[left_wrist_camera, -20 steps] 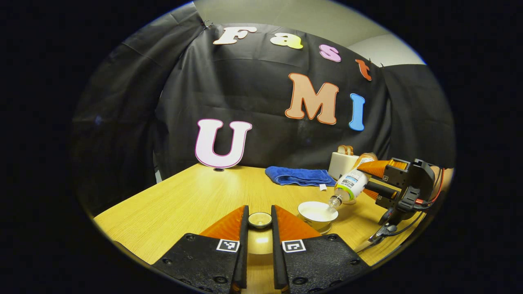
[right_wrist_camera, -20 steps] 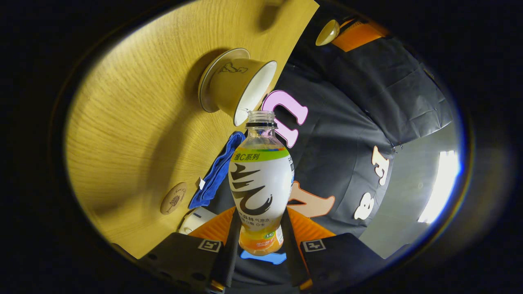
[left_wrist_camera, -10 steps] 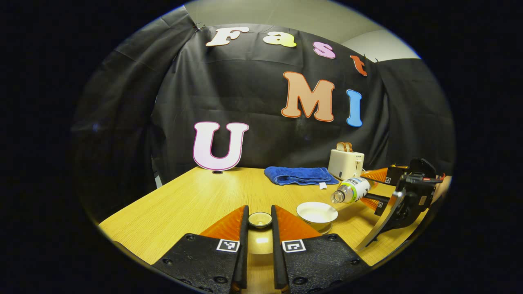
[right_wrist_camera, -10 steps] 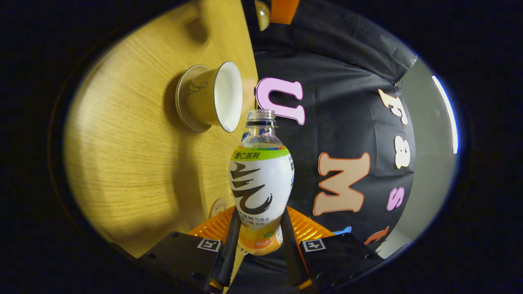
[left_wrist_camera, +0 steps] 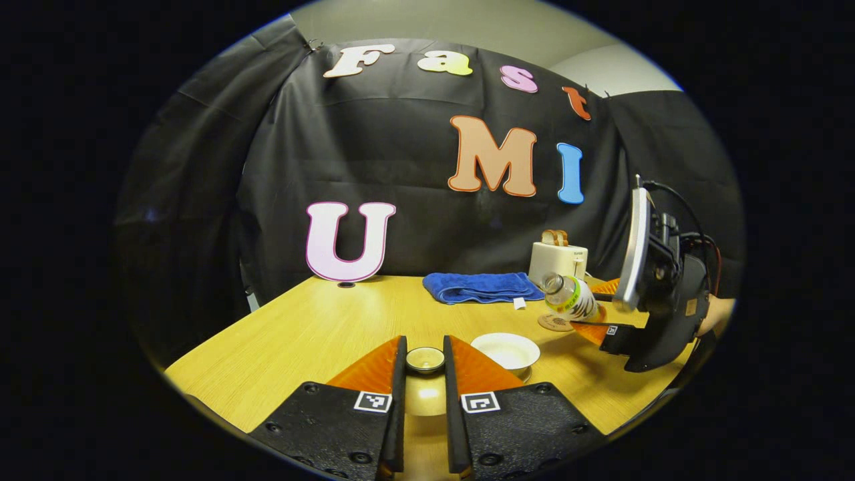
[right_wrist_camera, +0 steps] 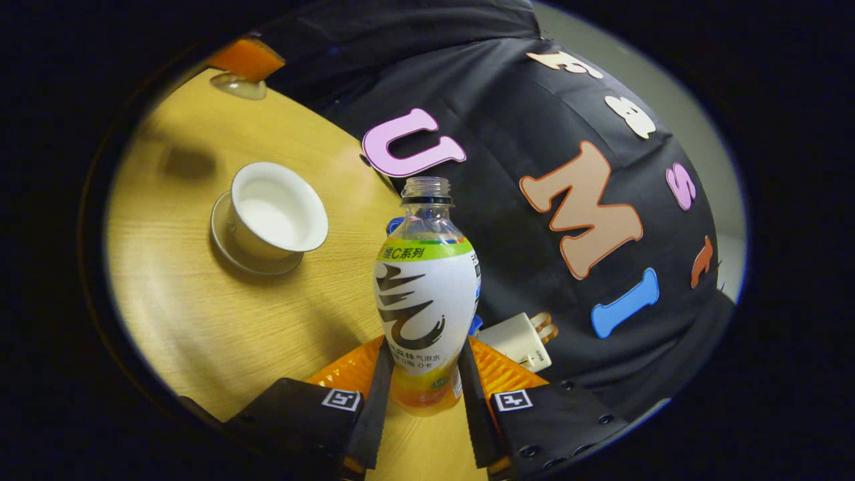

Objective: Open the teacup lid with one hand, grasp the water bottle and pour water into the teacup with the other hand; after pouring, place the water bottle on the coaster and then close the teacup lid.

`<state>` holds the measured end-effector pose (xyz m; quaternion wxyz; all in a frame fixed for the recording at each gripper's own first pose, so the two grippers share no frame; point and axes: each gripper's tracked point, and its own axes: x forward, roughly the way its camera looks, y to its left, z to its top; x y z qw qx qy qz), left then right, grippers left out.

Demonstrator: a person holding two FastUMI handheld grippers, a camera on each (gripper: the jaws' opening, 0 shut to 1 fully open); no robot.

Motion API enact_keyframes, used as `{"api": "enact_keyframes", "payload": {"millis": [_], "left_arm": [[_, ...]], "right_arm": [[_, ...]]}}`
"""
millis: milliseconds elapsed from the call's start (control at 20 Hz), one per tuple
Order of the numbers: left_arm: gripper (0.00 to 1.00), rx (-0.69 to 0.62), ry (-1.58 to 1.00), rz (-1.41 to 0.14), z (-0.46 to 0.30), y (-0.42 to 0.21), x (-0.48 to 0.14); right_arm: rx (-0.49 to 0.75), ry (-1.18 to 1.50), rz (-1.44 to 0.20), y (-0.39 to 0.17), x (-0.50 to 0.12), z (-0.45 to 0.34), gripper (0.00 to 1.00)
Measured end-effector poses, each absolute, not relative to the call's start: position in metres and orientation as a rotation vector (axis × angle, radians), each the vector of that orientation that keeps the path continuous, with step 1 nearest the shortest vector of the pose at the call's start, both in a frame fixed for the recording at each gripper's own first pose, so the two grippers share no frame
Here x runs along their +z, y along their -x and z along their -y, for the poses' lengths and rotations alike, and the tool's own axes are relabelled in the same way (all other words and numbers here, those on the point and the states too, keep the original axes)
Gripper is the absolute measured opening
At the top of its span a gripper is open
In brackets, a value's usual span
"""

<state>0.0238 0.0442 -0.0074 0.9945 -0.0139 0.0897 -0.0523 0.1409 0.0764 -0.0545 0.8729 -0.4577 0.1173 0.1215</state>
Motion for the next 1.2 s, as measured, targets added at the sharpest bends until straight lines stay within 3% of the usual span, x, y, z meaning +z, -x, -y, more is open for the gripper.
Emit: {"api": "enact_keyframes", "payload": {"millis": [900, 1200], "left_arm": [[0.23, -0.146, 0.018, -0.201, -0.025, -0.022, -0.014], [0.23, -0.155, 0.035, -0.228, -0.021, -0.022, -0.022]], "right_arm": [[0.097, 0.223, -0.276, -0.229, -0.047, -0.027, 0.58], [0.071, 0.125, -0.291, -0.238, -0.055, -0.009, 0.6]]}}
